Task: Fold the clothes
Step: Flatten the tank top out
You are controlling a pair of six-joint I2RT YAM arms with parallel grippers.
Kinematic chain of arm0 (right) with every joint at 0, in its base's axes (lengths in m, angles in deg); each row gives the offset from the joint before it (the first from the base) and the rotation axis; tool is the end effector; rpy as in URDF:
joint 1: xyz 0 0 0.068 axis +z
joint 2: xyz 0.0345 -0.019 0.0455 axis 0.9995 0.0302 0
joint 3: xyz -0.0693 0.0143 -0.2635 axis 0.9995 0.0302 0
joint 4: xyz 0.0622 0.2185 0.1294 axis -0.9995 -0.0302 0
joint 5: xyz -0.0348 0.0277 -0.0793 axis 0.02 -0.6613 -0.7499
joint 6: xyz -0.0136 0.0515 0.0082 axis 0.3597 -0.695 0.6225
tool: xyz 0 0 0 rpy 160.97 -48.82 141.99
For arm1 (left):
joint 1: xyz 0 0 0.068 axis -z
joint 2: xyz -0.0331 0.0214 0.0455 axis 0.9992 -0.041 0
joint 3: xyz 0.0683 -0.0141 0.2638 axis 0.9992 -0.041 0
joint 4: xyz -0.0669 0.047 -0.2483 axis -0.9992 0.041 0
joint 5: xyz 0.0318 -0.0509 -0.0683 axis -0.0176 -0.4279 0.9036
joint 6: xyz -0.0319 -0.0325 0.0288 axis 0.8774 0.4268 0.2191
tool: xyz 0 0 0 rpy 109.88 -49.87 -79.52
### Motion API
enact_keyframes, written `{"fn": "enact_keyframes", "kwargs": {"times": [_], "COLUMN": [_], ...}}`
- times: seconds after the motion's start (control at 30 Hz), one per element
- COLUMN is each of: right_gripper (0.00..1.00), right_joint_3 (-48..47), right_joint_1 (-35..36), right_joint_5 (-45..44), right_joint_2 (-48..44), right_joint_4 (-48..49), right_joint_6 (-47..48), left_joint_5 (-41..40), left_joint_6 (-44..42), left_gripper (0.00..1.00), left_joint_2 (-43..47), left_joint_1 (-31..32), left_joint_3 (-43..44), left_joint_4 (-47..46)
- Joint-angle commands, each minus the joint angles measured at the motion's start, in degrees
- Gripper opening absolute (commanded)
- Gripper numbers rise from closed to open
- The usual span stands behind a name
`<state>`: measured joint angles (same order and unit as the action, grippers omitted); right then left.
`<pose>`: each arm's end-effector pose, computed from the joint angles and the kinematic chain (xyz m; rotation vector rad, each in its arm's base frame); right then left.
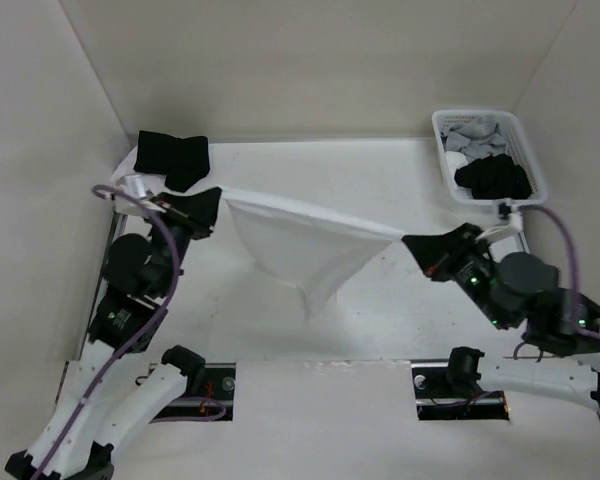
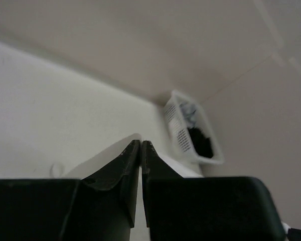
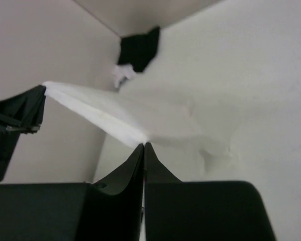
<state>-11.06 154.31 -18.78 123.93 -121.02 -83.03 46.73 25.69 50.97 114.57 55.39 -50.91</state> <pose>0.0664 0.0945 0.4014 0.2512 1.8078 0.8765 0.1305 -0.0576 0.3882 -0.3834 1.5320 -0.7870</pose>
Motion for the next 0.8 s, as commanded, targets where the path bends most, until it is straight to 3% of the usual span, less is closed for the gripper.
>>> {"fn": "enact_keyframes", "kwargs": {"times": [0.0, 0.13, 0.27, 0.43, 0.57, 0.77], "right_gripper": [0.03, 0.03, 0.03, 0.04, 0.04, 0.03], "right_joint_3": [-12.3, -21.5, -22.2, -18.0, -17.2, -35.6], "right_joint_1": [4.9, 8.5, 6.6, -12.3, -28.1, -42.0], "right_joint_5": [-12.9, -16.5, -12.6, 8.3, 25.4, 37.0], "right_joint_2": [1.9, 5.8, 8.9, 14.7, 22.7, 43.3], "right_joint_4": [-4.1, -0.4, 7.4, 13.0, 19.0, 20.3], "right_joint_6": [12.8, 20.9, 27.3, 24.8, 21.0, 20.1], "left_joint_5": [-3.1, -5.5, -8.1, -8.3, -6.7, 8.6], "left_joint_6": [-2.6, -4.6, -5.5, -4.1, -1.6, 6.0], "left_gripper": [0.03, 0.04, 0.04, 0.05, 0.05, 0.04], "left_joint_2": [1.6, 0.9, -0.2, -4.5, -11.3, -34.5], "left_joint_1": [-0.6, -0.9, -1.0, -1.4, -5.8, -17.2], "left_joint_3": [10.0, 17.2, 18.4, 13.0, 10.1, 25.8], "left_joint_4": [4.5, 5.1, 4.3, 1.5, -2.8, -8.8]}}
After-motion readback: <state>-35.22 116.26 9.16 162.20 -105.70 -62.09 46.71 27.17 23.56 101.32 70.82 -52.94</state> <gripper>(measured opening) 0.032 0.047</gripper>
